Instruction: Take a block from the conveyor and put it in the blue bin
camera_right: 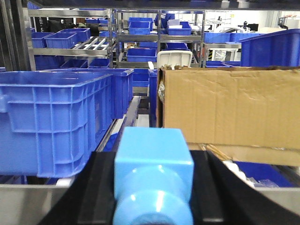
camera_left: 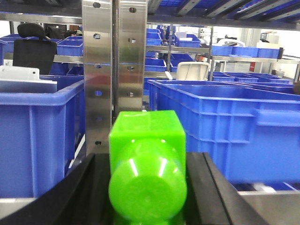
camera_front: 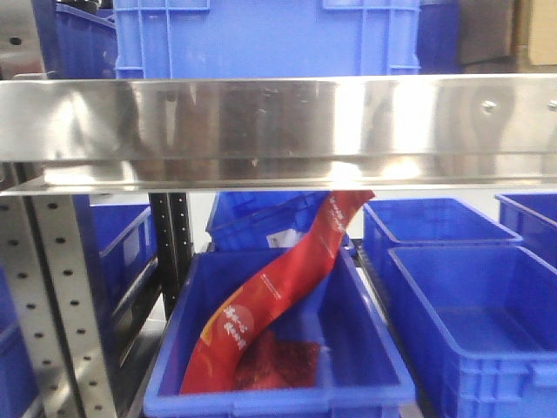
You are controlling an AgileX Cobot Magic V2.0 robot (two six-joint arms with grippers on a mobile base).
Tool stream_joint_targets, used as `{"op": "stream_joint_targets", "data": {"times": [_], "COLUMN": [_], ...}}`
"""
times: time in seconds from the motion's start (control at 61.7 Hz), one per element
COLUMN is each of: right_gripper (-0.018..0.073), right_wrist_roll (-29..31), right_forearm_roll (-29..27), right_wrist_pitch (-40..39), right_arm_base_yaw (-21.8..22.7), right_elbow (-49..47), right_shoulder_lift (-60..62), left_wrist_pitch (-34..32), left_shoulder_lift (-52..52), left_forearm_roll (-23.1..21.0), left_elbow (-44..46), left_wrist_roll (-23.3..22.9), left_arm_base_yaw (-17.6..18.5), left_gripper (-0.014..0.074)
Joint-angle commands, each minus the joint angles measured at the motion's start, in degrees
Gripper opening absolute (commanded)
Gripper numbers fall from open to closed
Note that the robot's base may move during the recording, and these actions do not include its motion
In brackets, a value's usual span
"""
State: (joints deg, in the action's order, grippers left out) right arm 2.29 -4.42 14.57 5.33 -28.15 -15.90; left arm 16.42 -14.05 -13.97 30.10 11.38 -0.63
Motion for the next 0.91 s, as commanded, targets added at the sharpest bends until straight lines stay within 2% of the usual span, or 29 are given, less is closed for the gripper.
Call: {"op": "stream_joint_targets", "data": {"times": [0.0, 0.891], "right_gripper": [-0.0162, -0.0162], "right_wrist_roll": [0.3, 0.3], "right_forearm_roll": [0.4, 0.4], "right_wrist_pitch": [-0.9, -0.9], "right_arm_base_yaw": [0.2, 0.2], "right_elbow": [0.0, 0.0], "right_shoulder_lift": [0.3, 0.3], "left_wrist_pitch": [-0.9, -0.9], "left_shoulder_lift": [0.1, 0.1], "left_forearm_roll": [-0.1, -0.1], "left_elbow": [-0.1, -0.1], "left_wrist_roll": [0.2, 0.2], "left_arm_base_yaw": [-0.3, -0.3], "left_gripper": [-0.0111, -0.0111]}}
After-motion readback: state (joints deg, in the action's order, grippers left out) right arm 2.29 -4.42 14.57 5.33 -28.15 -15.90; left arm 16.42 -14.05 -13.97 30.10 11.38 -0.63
